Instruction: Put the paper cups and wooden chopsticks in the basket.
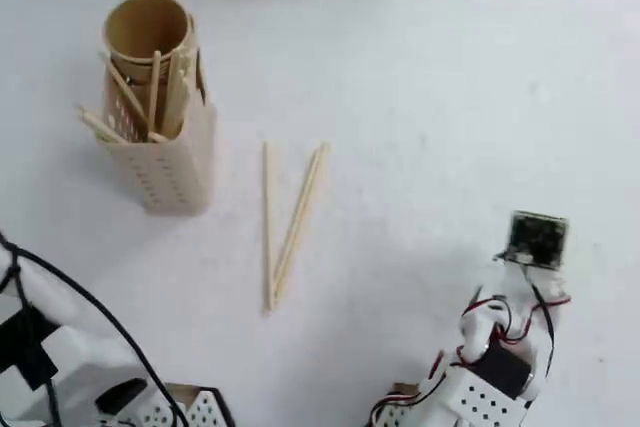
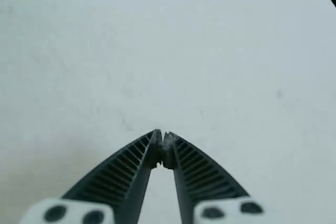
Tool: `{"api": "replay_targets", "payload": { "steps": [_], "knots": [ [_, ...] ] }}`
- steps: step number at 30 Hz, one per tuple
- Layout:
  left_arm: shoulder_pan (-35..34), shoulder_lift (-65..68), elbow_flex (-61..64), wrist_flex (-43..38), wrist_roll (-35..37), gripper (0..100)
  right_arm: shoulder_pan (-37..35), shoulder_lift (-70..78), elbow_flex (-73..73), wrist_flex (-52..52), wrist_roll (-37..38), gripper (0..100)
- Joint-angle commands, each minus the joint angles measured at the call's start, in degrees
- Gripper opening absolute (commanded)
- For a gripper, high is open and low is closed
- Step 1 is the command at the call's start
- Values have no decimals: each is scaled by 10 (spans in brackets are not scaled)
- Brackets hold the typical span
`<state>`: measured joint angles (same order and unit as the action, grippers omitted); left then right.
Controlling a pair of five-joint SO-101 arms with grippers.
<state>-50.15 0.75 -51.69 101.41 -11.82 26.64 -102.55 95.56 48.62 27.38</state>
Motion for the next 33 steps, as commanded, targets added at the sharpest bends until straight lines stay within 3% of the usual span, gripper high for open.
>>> {"api": "replay_targets", "payload": {
  "steps": [1,3,7,13,20,25,28,33],
  "knots": [
    [-37,-17,116,-10,-54,150,-101,0,-60,39,33,67],
    [-51,-16,173,-44,-59,150,-138,8,-123,87,17,91],
    [-73,-17,345,-189,-57,150,-184,82,-278,138,-22,94],
    [-65,-13,577,-398,-29,153,-327,380,-489,175,-86,98],
    [-59,-13,809,-731,106,154,-499,670,-622,152,-148,98],
    [-71,-12,928,-935,155,155,-537,789,-627,45,-217,98],
    [-80,-9,966,-1006,154,155,-545,858,-630,-1,-233,99],
    [-67,52,957,-1049,156,155,-587,978,-631,-39,-235,99]
  ]
}}
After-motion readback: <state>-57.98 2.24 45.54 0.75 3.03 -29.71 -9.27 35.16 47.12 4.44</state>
